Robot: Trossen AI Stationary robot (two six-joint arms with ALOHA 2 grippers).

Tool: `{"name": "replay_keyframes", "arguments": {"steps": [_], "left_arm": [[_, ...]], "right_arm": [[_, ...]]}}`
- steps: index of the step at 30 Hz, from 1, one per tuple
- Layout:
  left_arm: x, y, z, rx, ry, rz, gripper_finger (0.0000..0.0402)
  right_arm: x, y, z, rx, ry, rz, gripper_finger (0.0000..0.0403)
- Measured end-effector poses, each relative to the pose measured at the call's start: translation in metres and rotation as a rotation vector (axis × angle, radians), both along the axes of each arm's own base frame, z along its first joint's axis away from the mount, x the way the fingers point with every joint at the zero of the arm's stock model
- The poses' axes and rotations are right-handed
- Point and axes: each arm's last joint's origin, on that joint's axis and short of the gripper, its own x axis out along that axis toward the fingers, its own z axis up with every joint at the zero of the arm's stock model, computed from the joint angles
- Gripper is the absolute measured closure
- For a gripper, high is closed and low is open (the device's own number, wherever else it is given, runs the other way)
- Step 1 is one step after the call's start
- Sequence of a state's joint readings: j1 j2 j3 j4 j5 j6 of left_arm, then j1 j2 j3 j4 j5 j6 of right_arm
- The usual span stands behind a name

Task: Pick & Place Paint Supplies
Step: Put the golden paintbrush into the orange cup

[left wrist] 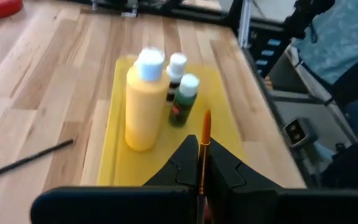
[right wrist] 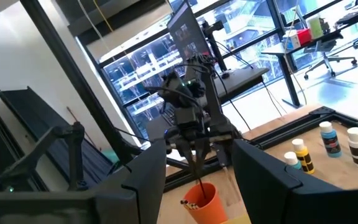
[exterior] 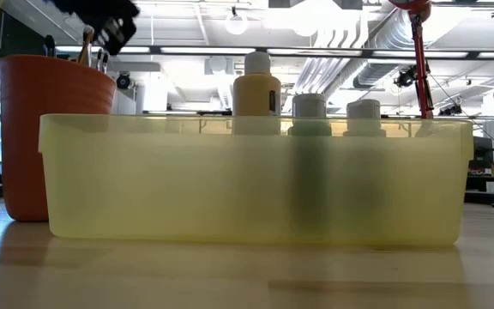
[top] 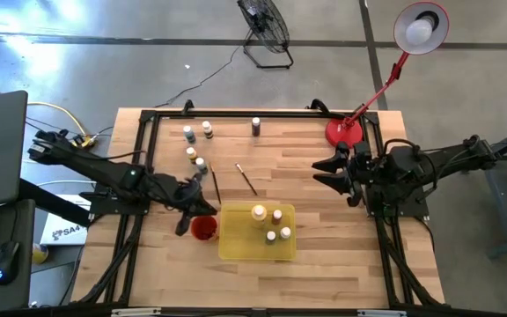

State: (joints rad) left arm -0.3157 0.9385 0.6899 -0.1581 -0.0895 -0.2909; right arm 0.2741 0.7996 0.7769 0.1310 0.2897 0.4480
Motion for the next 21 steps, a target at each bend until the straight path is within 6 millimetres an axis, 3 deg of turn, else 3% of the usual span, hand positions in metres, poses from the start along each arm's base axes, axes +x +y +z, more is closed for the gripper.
{"name": "replay_keyframes", "arguments": {"steps": [6, 21], "left_arm": [[0.007, -0.002, -0.026, 0.011, -0.015, -0.005, 0.0399], [0.023, -0.007, -0.049, 0.011, 0.065, -0.004, 0.0396]], "right_arm": [[0.000, 0.000, 0.000, 0.004, -0.002, 0.000, 0.0229], [0.000, 0.000, -0.001, -0.002, 0.007, 0.003, 0.0229]]}}
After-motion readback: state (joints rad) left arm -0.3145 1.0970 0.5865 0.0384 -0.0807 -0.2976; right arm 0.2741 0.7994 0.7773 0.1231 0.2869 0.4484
